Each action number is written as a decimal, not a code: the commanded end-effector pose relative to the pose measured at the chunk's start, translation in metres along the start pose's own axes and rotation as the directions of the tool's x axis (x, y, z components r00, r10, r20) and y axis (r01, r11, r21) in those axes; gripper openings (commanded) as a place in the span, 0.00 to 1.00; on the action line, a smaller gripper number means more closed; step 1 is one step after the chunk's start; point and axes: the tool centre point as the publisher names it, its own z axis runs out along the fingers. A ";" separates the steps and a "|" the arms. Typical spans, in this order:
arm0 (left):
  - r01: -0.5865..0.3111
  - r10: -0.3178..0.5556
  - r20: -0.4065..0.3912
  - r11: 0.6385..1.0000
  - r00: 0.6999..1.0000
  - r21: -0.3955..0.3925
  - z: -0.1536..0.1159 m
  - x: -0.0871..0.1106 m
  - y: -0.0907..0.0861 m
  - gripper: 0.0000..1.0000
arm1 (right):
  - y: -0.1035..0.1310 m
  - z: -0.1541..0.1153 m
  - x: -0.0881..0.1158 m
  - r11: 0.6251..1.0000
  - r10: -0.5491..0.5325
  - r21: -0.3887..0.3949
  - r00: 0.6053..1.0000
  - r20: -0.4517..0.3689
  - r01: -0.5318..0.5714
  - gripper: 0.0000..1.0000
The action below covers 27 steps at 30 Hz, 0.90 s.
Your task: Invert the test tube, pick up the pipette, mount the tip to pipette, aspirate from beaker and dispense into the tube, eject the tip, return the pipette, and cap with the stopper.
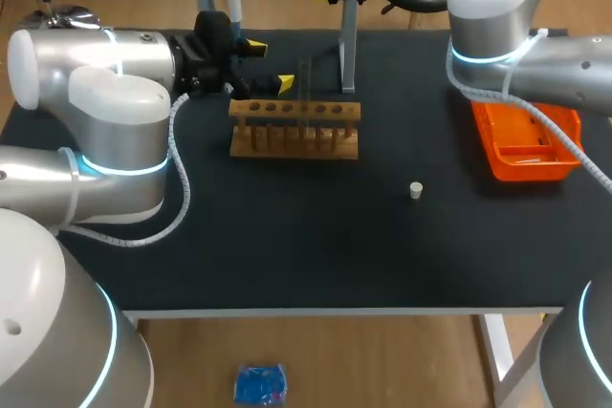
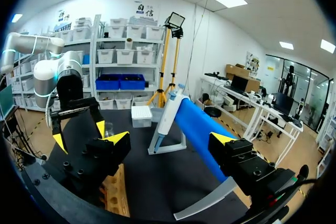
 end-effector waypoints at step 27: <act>0.000 0.000 0.001 1.000 1.000 -0.001 0.000 0.000 0.000 1.00 | -0.102 -0.239 0.084 0.998 -0.057 0.000 0.995 -0.076 0.057 1.00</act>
